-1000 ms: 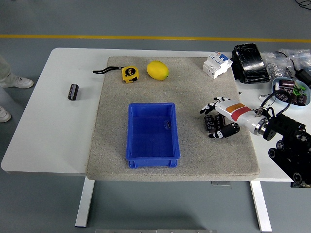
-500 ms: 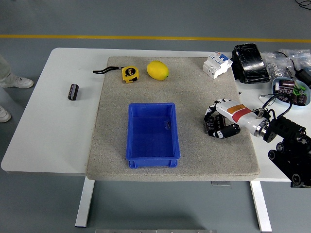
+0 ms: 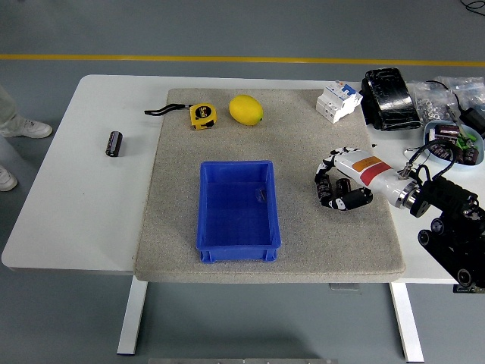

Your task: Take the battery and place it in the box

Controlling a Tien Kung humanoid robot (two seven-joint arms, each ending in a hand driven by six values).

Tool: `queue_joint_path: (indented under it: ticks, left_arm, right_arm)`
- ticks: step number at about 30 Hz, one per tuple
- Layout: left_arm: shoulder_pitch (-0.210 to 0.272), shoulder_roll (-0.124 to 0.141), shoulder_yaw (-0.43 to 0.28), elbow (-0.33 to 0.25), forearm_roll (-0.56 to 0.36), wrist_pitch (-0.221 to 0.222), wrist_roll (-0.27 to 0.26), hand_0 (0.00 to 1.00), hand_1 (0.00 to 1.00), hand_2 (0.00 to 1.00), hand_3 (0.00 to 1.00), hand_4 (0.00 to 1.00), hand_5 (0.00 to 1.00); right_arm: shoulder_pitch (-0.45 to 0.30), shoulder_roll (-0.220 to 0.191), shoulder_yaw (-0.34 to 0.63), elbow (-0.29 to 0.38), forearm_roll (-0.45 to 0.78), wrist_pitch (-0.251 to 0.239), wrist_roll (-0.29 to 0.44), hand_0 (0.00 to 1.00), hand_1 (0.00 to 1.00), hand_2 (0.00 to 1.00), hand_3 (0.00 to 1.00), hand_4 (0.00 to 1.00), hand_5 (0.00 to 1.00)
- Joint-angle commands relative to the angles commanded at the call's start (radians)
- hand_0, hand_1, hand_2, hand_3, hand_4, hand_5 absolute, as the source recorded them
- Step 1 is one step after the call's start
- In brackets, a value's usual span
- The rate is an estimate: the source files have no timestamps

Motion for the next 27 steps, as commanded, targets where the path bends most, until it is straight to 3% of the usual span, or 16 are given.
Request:
queue_joint_path:
  ticks: [3, 15, 20, 21, 26, 27]
  left_arm:
    - [0.0, 0.001, 0.002, 0.0, -0.002, 0.0, 0.0, 0.491, 0.503, 0.578, 0.699, 0.665, 0.807]
    - [-0.003, 0.008, -0.003, 0.0, -0.002, 0.006, -0.002, 0.49, 0.503, 0.575, 0.698, 0.665, 0.808]
    - [-0.007, 0.01, -0.02, -0.002, 0.023, 0.004, 0.005, 0.49, 0.503, 0.575, 0.698, 0.665, 0.808]
    - [-0.007, 0.01, -0.021, -0.002, 0.024, 0.004, 0.006, 0.49, 0.504, 0.574, 0.698, 0.665, 0.809]
    - [-0.011, 0.013, -0.029, -0.003, 0.033, 0.004, 0.007, 0.49, 0.504, 0.574, 0.698, 0.665, 0.809]
    - [-0.011, 0.014, -0.03, -0.003, 0.035, 0.004, 0.007, 0.49, 0.503, 0.574, 0.698, 0.665, 0.809]
  right_arm:
    - [0.013, 0.008, 0.012, 0.017, 0.009, 0.002, -0.006, 0.868, 0.628, 0.535, 0.517, 0.818, 0.066]
    - [0.073, 0.031, -0.062, 0.233, 0.063, 0.018, -0.03, 0.867, 0.631, 0.541, 0.524, 0.816, 0.062]
    - [0.117, 0.095, -0.11, 0.247, 0.066, 0.053, -0.052, 0.867, 0.631, 0.541, 0.524, 0.816, 0.062]
    - [0.123, 0.105, -0.118, 0.249, 0.064, 0.062, -0.058, 0.878, 0.641, 0.577, 0.583, 0.86, 0.089]
    - [0.154, 0.134, -0.168, 0.257, 0.045, 0.099, -0.069, 0.878, 0.641, 0.577, 0.583, 0.86, 0.089]
    - [0.158, 0.138, -0.175, 0.257, 0.039, 0.106, -0.072, 0.912, 0.719, 0.756, 0.818, 0.977, 0.131]
